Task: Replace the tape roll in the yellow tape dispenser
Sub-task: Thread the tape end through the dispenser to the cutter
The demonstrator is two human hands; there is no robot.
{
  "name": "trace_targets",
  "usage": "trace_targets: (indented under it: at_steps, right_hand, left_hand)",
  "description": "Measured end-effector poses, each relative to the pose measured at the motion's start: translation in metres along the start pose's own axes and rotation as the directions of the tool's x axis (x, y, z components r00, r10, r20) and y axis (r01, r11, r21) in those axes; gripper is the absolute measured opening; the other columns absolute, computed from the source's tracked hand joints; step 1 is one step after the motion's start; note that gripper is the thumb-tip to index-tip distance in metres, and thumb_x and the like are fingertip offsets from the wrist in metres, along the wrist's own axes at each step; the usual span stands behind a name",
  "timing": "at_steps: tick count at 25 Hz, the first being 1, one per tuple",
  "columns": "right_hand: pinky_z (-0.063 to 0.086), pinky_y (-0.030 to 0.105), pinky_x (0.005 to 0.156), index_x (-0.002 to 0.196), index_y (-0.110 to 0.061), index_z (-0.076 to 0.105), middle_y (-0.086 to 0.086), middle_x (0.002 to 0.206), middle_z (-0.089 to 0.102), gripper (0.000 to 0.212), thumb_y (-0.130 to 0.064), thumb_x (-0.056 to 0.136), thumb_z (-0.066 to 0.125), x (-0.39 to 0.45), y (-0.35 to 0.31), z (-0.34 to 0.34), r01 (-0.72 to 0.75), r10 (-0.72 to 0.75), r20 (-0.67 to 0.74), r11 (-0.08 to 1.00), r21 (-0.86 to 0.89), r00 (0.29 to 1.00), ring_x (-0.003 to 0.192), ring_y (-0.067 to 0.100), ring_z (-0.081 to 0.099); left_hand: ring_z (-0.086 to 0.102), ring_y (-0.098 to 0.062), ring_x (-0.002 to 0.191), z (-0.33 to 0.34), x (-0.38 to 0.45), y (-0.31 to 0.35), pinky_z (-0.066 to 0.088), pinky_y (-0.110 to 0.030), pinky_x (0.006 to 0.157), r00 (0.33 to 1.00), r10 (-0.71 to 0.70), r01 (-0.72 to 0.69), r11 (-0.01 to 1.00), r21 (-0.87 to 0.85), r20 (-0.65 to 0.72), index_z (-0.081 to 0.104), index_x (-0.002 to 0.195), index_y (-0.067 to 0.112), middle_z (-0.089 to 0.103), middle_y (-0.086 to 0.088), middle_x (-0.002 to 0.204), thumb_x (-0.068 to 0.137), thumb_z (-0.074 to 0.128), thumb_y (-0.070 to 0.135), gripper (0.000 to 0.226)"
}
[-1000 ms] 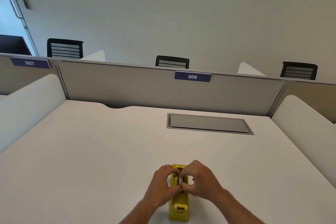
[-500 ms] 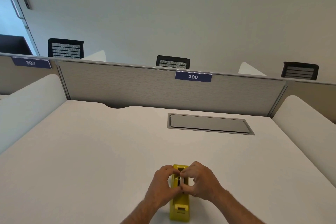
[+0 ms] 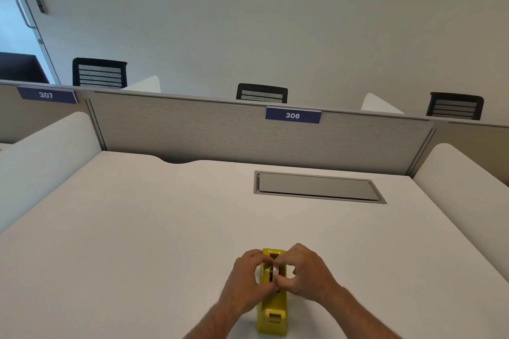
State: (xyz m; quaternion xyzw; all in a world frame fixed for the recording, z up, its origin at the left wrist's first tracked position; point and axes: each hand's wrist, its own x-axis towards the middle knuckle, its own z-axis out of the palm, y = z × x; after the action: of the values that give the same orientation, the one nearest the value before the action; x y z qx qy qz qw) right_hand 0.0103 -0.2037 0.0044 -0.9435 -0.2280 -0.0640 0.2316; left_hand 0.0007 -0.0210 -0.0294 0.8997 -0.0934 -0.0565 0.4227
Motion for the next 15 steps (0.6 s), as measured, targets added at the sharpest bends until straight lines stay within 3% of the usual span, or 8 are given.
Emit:
trace_targets:
  at_steps: [6,10,15]
  right_hand:
    - [0.055,0.024,0.066,0.095,-0.038,0.076,-0.022,0.088,0.075,0.020,-0.046,0.083,0.062,0.0022,0.0025,-0.0016,-0.056,0.056,0.007,0.997,0.057,0.998,0.087,0.003,0.054]
    - [0.056,0.024,0.065,0.101,-0.039,0.073,-0.026,0.092,0.073,0.027,-0.050,0.079,0.062,-0.0014,0.0028,0.0002,-0.037,0.036,0.019,0.998,0.056,0.999,0.090,0.004,0.054]
    - [0.054,0.025,0.072,0.099,-0.037,0.076,-0.022,0.093,0.075,0.019,-0.043,0.087,0.063,0.0008,0.0025,-0.0018,-0.061,0.060,0.013,0.995,0.081,0.998,0.088,0.003,0.056]
  left_hand:
    - [0.034,0.004,0.117,0.0005,0.0006,0.0000,0.028,-0.019,0.095,1.000,-0.009,0.009,1.000,0.012,0.012,0.047,0.096,0.066,0.042,0.029,0.131,0.057,0.067,0.070,0.044]
    - [0.034,0.004,0.119,0.0004,0.0005,0.0000,0.028,-0.019,0.097,1.000,0.000,0.000,1.000,0.006,0.001,0.047,0.098,0.064,0.038,0.032,0.125,0.060,0.067,0.074,0.043]
    - [0.035,0.003,0.121,-0.0006,-0.0001,-0.0003,0.027,-0.018,0.095,1.000,-0.007,0.007,1.000,-0.008,0.021,0.045,0.093,0.067,0.039,0.031,0.125,0.058,0.071,0.065,0.044]
